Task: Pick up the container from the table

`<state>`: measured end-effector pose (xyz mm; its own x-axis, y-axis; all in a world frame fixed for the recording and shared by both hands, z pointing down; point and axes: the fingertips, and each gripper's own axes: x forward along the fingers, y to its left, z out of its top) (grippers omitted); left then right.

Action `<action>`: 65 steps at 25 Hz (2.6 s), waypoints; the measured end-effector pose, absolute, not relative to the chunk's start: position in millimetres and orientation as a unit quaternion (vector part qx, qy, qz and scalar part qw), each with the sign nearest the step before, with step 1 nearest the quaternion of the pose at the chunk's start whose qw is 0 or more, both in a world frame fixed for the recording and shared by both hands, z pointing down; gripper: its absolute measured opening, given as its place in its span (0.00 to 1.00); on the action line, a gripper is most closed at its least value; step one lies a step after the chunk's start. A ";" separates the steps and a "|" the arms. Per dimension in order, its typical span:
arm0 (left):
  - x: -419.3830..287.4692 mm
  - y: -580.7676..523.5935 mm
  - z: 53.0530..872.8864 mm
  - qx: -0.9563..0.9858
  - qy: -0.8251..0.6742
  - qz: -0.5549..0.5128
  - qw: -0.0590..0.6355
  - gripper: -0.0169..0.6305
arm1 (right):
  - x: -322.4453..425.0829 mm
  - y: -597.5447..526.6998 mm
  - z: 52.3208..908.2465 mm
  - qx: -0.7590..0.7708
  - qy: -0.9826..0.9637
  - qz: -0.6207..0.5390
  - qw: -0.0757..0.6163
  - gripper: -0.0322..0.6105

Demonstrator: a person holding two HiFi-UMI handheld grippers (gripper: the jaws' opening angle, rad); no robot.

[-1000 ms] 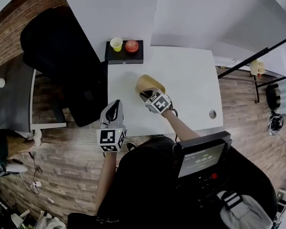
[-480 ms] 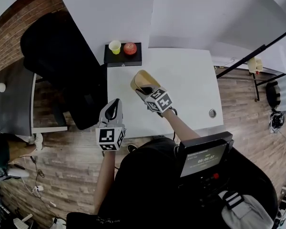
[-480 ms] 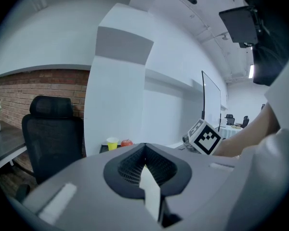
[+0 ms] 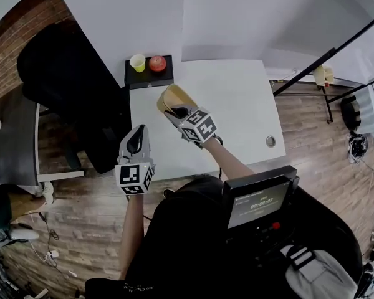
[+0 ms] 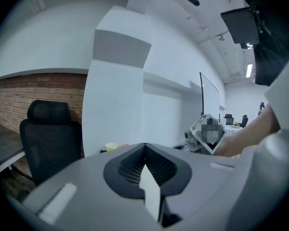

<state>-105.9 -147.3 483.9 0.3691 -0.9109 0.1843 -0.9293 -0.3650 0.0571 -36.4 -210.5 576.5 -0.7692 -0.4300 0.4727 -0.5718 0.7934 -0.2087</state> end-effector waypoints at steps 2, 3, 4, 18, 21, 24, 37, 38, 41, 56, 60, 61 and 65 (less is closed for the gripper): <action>-105.3 -149.0 484.4 0.825 -0.557 0.060 0.076 0.02 | -35.3 -211.9 576.4 0.273 -0.924 0.173 0.205 0.09; -105.2 -149.6 485.6 0.825 -0.556 0.060 0.077 0.02 | -34.7 -212.5 576.5 0.273 -0.924 0.172 0.204 0.09; -105.0 -149.5 487.4 0.825 -0.556 0.061 0.078 0.02 | -34.0 -212.6 577.2 0.274 -0.924 0.172 0.204 0.09; -99.4 -148.8 497.7 0.829 -0.549 0.066 0.086 0.02 | -20.1 -218.5 579.1 0.293 -0.917 0.189 0.194 0.09; -97.2 -149.6 497.8 0.830 -0.547 0.066 0.085 0.02 | -17.3 -218.1 579.7 0.295 -0.916 0.191 0.193 0.09; -95.2 -149.4 498.0 0.831 -0.546 0.065 0.086 0.02 | -13.5 -217.2 580.8 0.297 -0.915 0.193 0.194 0.09; -95.3 -149.9 499.4 0.831 -0.545 0.066 0.088 0.02 | -7.7 -219.5 575.2 0.305 -0.913 0.203 0.179 0.09; -95.0 -150.1 498.9 0.831 -0.545 0.066 0.087 0.02 | -8.0 -219.6 574.5 0.305 -0.913 0.202 0.179 0.09; -95.1 -151.0 496.6 0.831 -0.545 0.065 0.085 0.02 | -9.1 -220.6 571.2 0.303 -0.915 0.200 0.178 0.09; -94.2 -153.4 491.1 0.830 -0.548 0.067 0.081 0.02 | -11.1 -225.5 551.6 0.297 -0.922 0.190 0.162 0.10; -95.7 -153.4 488.9 0.830 -0.549 0.068 0.078 0.02 | -12.0 -225.4 547.7 0.296 -0.923 0.191 0.157 0.10; -96.2 -153.8 488.5 0.829 -0.549 0.067 0.078 0.02 | -12.1 -225.9 546.2 0.296 -0.923 0.191 0.155 0.10; -97.5 -155.6 486.4 0.829 -0.550 0.065 0.076 0.02 | -13.5 -228.2 537.0 0.298 -0.924 0.192 0.142 0.10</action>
